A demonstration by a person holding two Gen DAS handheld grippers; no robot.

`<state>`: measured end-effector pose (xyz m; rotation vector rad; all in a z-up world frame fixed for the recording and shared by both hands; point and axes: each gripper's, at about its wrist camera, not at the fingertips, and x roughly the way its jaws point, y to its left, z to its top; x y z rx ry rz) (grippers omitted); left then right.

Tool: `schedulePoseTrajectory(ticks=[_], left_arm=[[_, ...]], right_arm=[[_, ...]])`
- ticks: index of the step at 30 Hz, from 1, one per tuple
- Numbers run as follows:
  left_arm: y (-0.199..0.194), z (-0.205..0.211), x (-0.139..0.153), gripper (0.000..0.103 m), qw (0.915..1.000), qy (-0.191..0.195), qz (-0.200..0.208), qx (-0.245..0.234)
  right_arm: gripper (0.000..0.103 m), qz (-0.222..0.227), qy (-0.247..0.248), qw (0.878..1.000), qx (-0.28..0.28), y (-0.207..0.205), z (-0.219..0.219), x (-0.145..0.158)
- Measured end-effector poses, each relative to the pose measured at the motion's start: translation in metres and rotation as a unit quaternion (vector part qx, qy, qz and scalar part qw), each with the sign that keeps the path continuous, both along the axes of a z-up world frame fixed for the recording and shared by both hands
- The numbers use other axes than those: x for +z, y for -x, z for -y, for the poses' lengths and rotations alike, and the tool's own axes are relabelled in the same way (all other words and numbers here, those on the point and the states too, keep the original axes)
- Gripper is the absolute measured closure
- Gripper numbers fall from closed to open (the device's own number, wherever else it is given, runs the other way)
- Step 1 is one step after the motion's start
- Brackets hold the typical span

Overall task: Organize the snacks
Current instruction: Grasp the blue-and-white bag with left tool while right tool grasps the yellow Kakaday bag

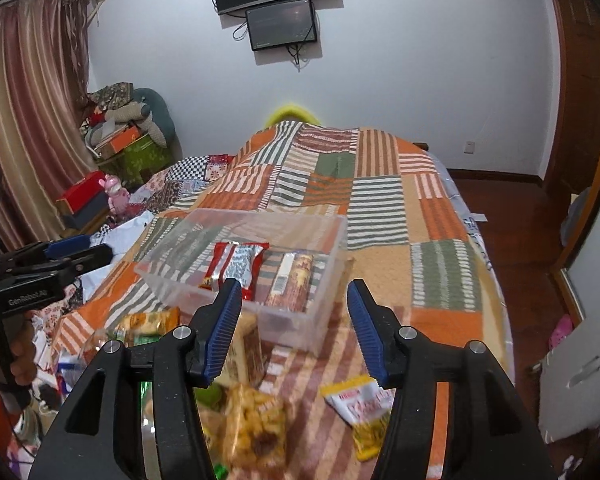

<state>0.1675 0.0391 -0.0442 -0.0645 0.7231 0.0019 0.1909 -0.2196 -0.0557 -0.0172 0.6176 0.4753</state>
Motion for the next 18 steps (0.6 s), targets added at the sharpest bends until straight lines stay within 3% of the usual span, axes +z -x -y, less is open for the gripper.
schedulePoseTrajectory(ticks=[6, 9, 18], left_arm=[[0.033, -0.016, -0.013, 0.034, 0.9997, -0.011, -0.019, 0.009], [0.05, -0.025, -0.024, 0.022, 0.9993, -0.013, -0.029, 0.018], [0.089, -0.047, -0.064, 0.019, 0.9966, -0.001, -0.075, 0.033]], right_arm=[[0.045, 0.001, 0.003, 1.0, -0.012, 0.018, 0.015, -0.005], [0.044, -0.003, 0.008, 1.0, -0.018, 0.024, 0.02, -0.011], [0.043, -0.036, 0.007, 0.999, -0.034, 0.033, 0.036, -0.035]])
